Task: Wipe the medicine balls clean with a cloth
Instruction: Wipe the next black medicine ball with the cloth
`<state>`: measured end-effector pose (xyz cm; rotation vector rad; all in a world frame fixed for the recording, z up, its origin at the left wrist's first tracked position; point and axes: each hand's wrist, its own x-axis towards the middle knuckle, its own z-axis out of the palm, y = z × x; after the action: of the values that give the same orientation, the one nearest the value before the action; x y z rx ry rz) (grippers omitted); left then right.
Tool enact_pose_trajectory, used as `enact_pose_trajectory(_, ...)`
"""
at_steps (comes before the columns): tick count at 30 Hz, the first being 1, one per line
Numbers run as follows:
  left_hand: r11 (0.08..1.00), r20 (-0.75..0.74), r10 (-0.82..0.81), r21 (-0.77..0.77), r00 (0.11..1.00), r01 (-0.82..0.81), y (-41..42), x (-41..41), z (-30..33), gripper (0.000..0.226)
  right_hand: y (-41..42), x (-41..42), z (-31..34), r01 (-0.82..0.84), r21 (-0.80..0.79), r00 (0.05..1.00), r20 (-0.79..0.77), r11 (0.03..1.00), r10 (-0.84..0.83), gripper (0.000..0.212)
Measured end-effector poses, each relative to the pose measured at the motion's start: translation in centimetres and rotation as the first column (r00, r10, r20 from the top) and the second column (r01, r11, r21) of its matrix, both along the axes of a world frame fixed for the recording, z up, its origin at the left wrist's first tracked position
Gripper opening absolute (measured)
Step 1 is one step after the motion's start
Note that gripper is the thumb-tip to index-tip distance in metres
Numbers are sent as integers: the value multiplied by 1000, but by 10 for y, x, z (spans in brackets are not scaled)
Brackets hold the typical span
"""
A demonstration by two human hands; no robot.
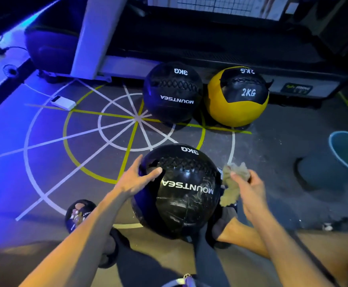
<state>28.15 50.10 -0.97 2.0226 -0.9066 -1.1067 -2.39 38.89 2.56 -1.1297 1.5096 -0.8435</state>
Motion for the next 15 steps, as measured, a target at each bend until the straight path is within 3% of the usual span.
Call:
enact_pose_trajectory(4, 999, 50, -29, -44, 998, 32, 0, -5, 1, 92, 26, 21, -42, 63, 69, 998, -1, 996, -63, 11)
enact_pose_trajectory(7, 1000, 58, -3, -20, 998, 4, 1, -7, -1, 91, 42, 35, -47, 56, 16, 987, -154, 998, -53, 19)
enact_pose_trajectory(9, 1000, 76, 11, -9, 997, -10, 3, -9, -3, 103, 55, 54, -41, 15, -84, 966, -255, 996, -36, 37)
enact_pose_trajectory(10, 1000, 86, 16, -5, 996, -15, 2, -11, -3, 104, 61, 69, -35, -40, -206, 958, -285, 978, -21, 43)
enact_pose_trajectory(12, 1000, 115, 24, 9, 993, -25, -1, -13, -8, 101, 80, 102, -29, -261, -467, 921, -381, 845, 74, 48)
enact_pose_trajectory(15, 1000, 139, -17, 5, 990, 16, 0, -11, -10, 103, 106, 132, -42, -756, -457, 644, -645, 468, 411, 52)
